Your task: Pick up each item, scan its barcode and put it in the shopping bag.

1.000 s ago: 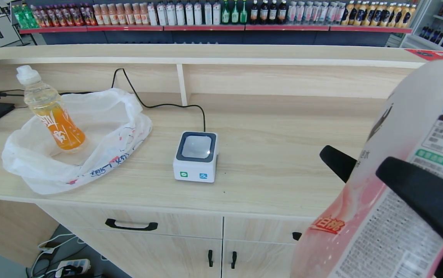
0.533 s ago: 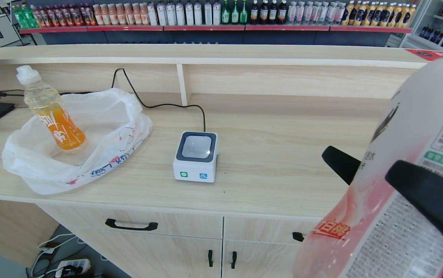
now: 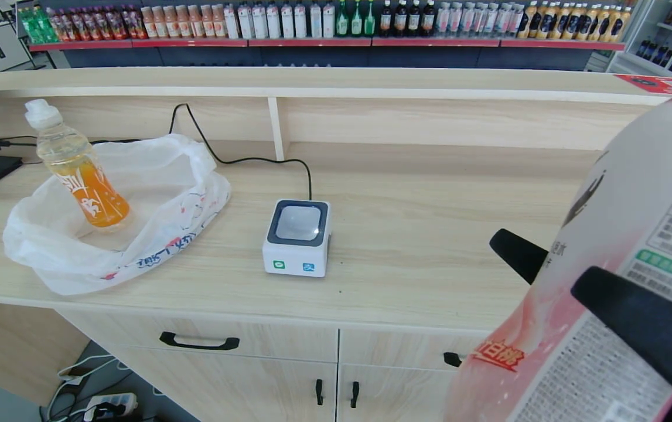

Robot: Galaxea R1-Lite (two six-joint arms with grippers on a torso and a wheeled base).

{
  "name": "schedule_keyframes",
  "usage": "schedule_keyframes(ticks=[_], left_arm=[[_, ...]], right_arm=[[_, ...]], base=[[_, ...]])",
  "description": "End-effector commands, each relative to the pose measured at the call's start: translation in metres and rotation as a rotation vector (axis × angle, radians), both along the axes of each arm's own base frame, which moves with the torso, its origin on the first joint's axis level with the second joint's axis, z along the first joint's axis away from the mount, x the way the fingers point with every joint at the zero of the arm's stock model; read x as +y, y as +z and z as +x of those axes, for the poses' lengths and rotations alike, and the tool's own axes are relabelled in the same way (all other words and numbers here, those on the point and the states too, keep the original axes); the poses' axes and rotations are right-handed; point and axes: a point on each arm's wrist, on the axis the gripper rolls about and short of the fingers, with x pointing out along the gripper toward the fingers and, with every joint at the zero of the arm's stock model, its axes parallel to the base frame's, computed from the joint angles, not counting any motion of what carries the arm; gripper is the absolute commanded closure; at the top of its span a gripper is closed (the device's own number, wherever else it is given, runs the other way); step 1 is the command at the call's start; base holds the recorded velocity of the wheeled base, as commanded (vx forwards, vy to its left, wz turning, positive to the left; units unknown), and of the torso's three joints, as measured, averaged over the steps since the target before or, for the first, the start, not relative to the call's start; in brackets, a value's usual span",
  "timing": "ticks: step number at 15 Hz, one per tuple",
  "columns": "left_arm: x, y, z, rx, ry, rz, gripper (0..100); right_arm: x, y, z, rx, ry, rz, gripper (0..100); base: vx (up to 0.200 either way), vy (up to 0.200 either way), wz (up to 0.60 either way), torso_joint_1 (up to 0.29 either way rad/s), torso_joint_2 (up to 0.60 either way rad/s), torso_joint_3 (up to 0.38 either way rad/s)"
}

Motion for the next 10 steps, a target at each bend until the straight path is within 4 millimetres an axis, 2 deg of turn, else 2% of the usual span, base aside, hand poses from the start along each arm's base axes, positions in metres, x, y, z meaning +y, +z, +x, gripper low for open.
schedule_keyframes(ticks=[1,5,10], left_arm=[[0.000,0.000,0.000,0.000,0.001,0.000,100],[0.000,0.000,0.000,0.000,0.001,0.000,100],[0.000,0.000,0.000,0.000,0.001,0.000,100]], right_arm=[[0.001,-0.004,0.002,-0.013,-0.018,-0.026,100],[0.006,-0.009,0.007,-0.086,-0.077,-0.083,100],[0.016,-0.026,0.032,-0.195,-0.240,-0.234,100]], base=[[0.000,0.000,0.00,0.000,0.00,0.000],[0.000,0.000,0.00,0.000,0.00,0.000],[0.000,0.000,0.00,0.000,0.00,0.000]])
